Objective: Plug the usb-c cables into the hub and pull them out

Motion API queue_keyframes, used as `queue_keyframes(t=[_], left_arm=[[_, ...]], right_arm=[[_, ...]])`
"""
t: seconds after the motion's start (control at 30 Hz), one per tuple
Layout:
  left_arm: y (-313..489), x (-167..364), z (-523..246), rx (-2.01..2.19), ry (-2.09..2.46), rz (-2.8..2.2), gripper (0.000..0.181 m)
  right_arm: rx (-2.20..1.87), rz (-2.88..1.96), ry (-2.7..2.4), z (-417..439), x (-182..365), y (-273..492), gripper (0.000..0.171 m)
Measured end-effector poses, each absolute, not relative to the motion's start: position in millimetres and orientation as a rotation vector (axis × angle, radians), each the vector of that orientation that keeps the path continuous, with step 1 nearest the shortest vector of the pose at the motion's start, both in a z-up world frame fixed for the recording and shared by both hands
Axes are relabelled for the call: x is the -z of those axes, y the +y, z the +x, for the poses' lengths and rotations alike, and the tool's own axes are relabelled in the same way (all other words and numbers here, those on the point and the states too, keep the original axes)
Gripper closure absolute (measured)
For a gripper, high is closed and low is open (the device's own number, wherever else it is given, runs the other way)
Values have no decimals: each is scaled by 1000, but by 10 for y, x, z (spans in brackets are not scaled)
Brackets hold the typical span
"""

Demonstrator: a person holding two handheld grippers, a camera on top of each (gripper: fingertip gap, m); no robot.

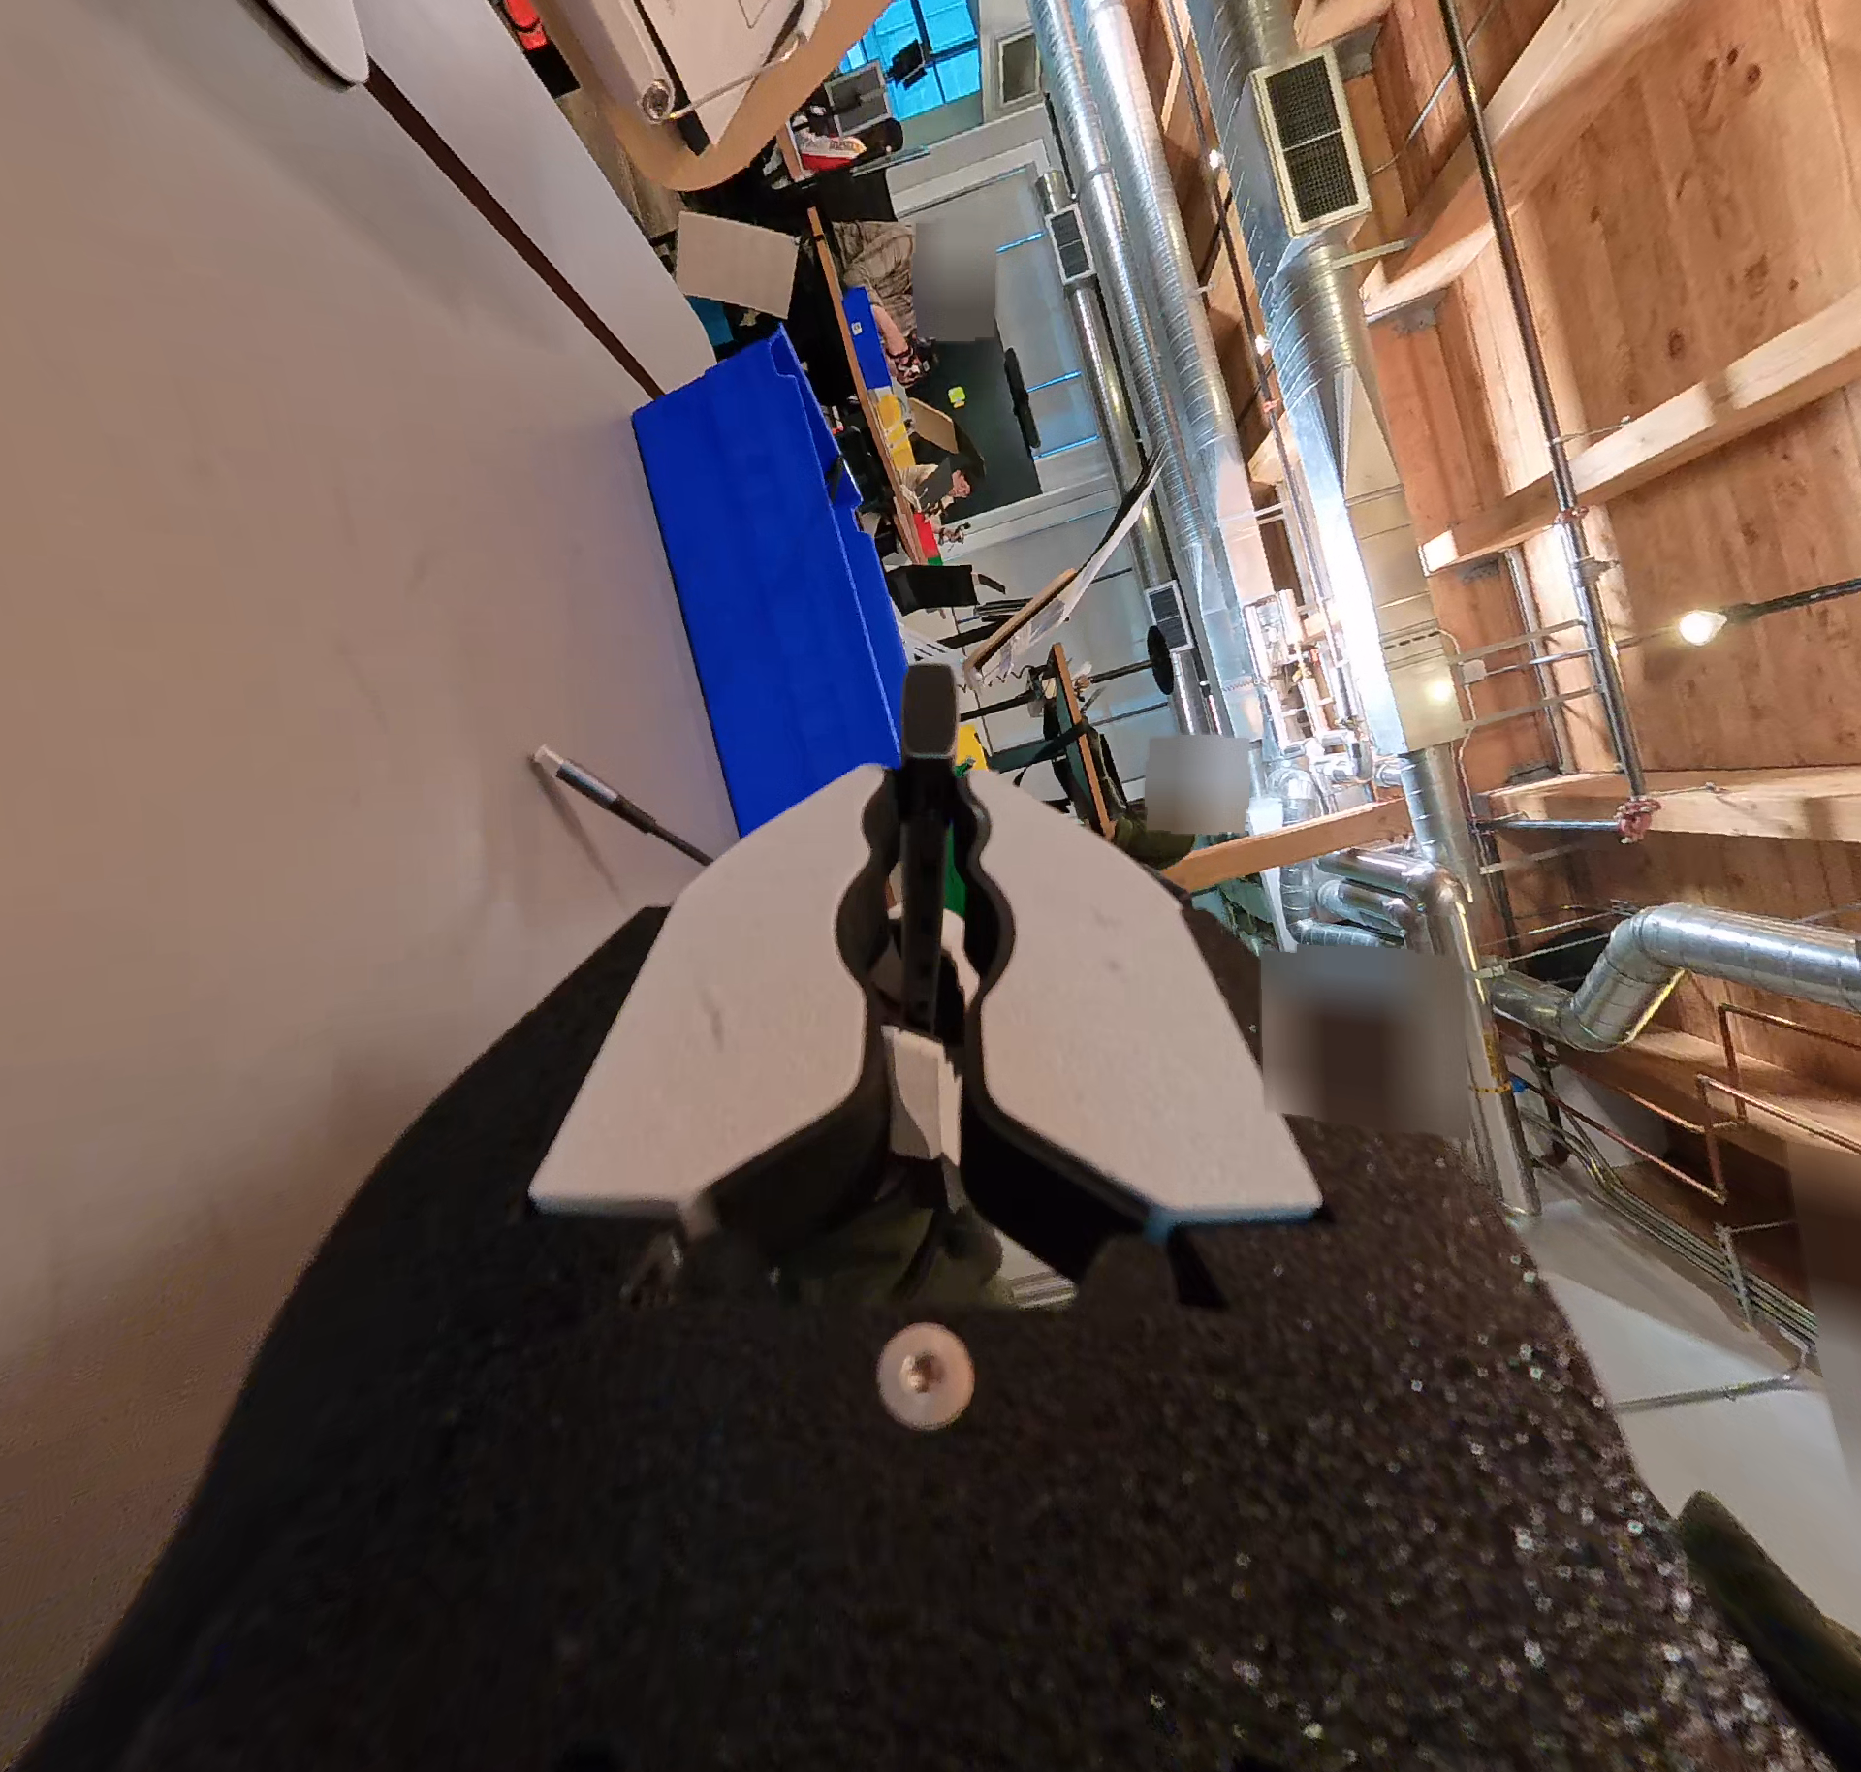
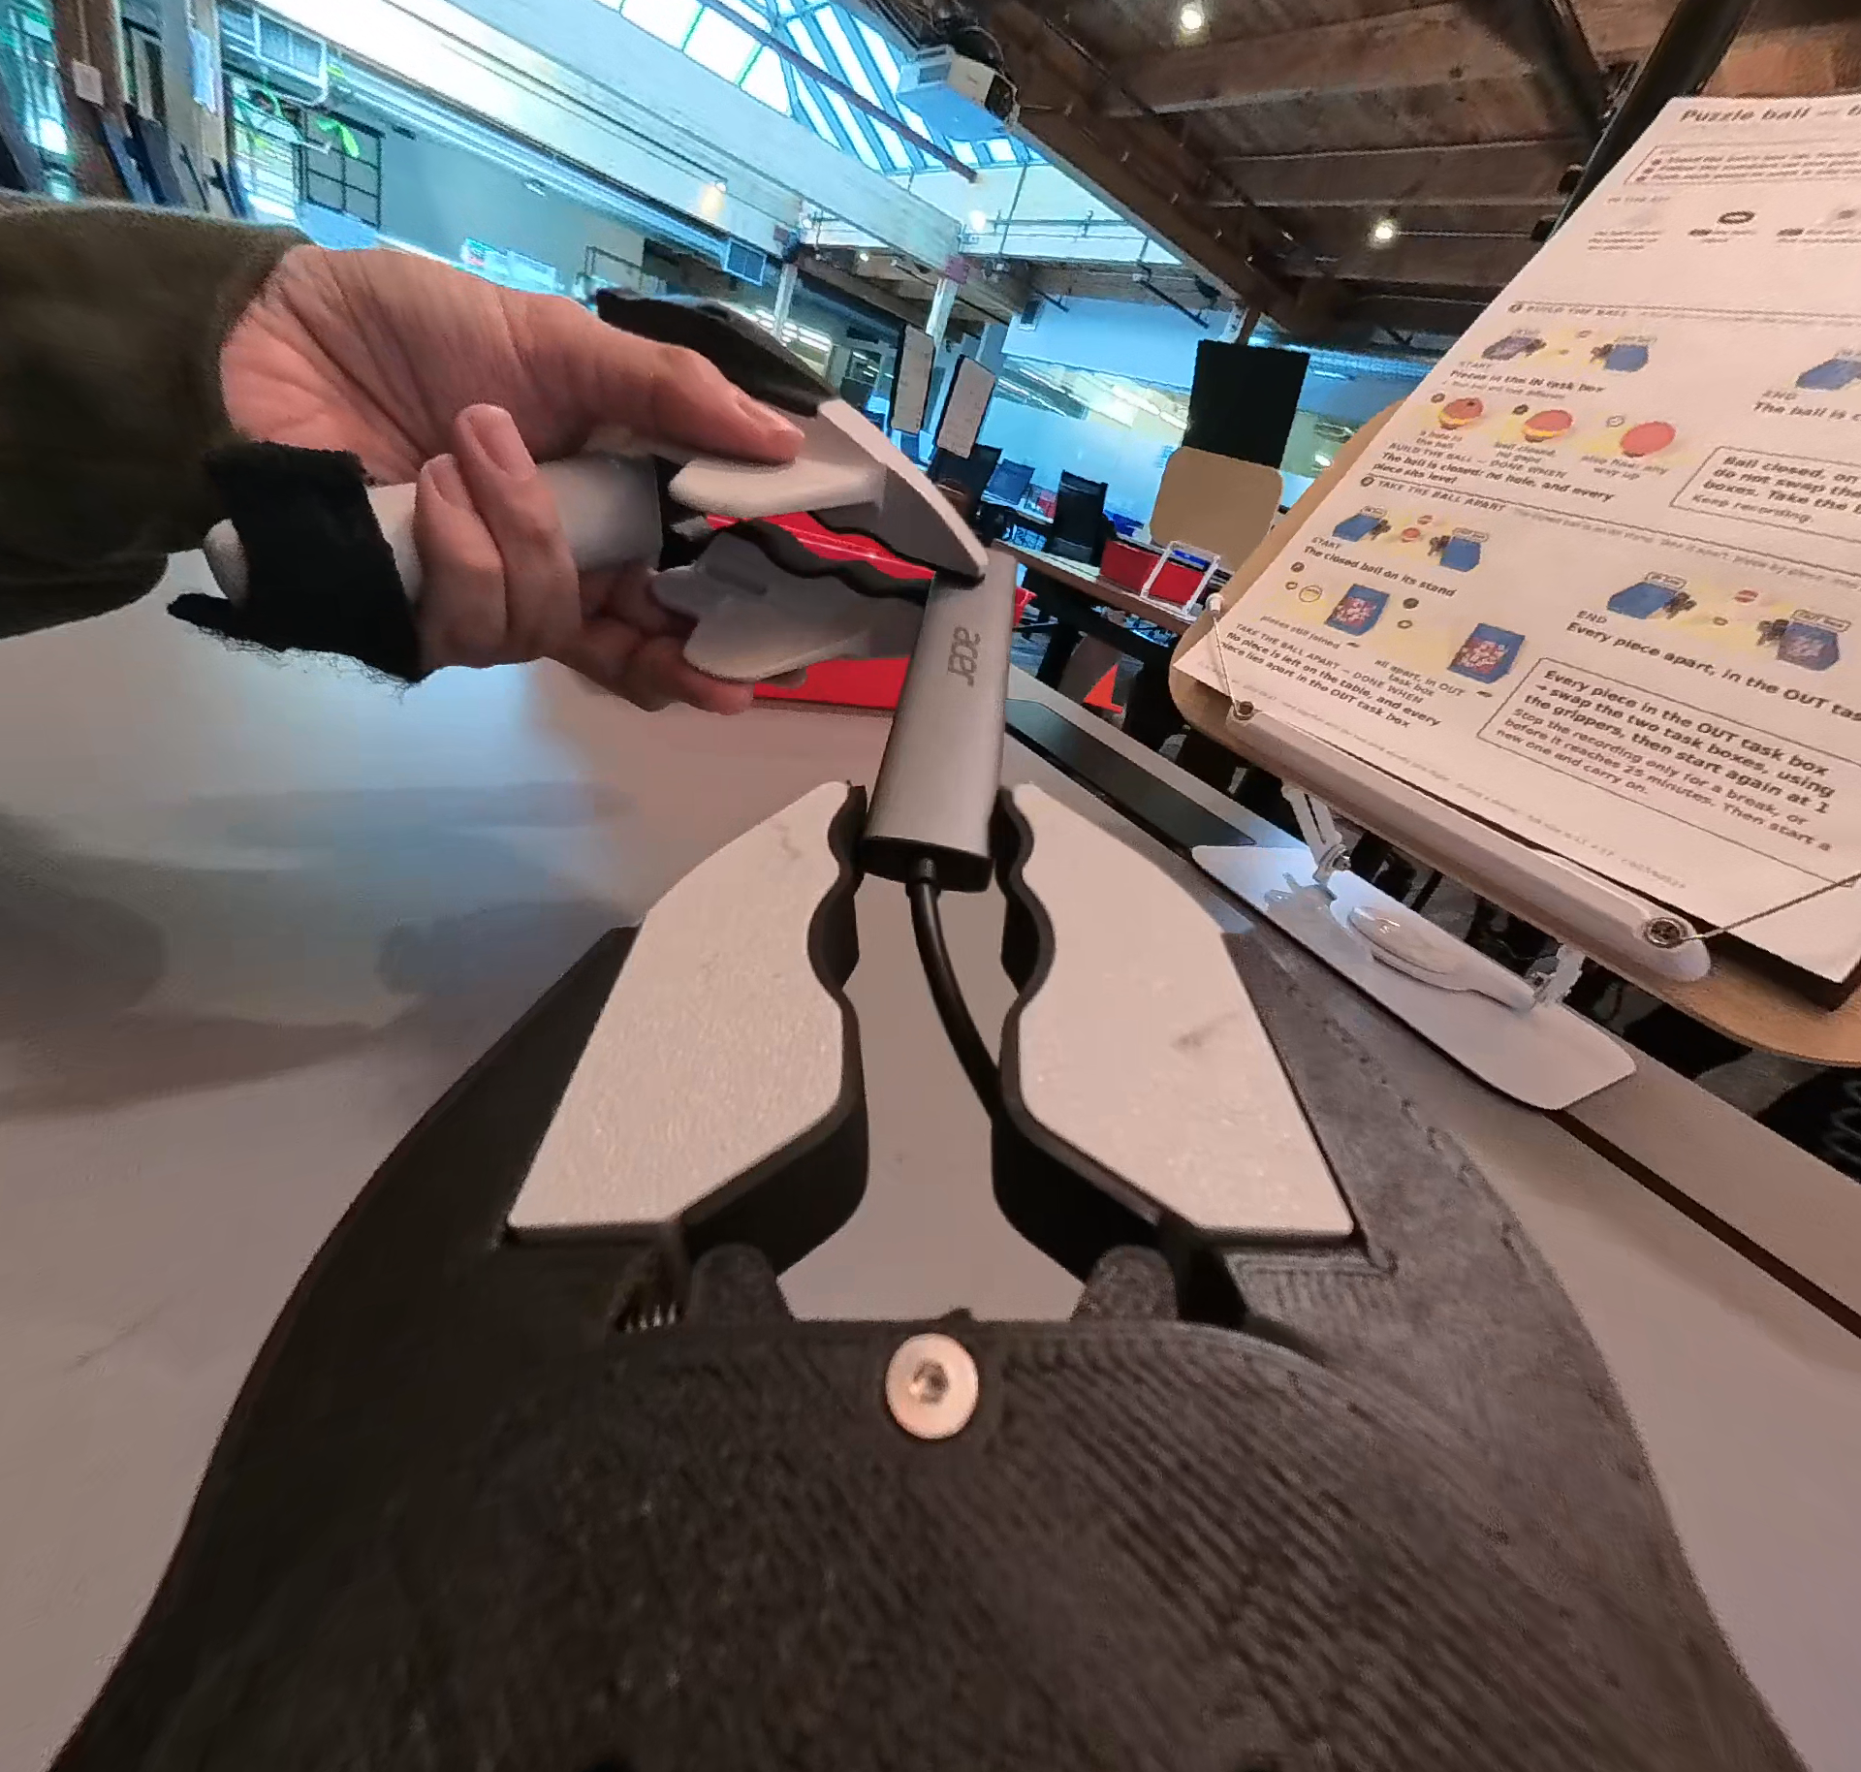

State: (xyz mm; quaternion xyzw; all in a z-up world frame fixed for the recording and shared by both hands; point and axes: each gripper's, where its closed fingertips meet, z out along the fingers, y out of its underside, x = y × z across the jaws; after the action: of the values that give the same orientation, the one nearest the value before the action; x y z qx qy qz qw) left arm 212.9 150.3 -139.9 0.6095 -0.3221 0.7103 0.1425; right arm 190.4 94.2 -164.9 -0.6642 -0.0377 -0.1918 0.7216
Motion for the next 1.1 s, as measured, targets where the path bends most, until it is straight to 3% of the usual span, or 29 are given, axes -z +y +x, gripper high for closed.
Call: queue_keyframes(t=[1.0, 1.1], left_arm=[[1479, 1432, 2363, -2064, -871, 1735, 171], [1524, 1451, 2379, -2102, -977, 1777, 162]], right_arm=[[179, -1380, 221, 2046, 1547, 906, 147], [201, -1378, 228, 2051, 1538, 898, 147]])
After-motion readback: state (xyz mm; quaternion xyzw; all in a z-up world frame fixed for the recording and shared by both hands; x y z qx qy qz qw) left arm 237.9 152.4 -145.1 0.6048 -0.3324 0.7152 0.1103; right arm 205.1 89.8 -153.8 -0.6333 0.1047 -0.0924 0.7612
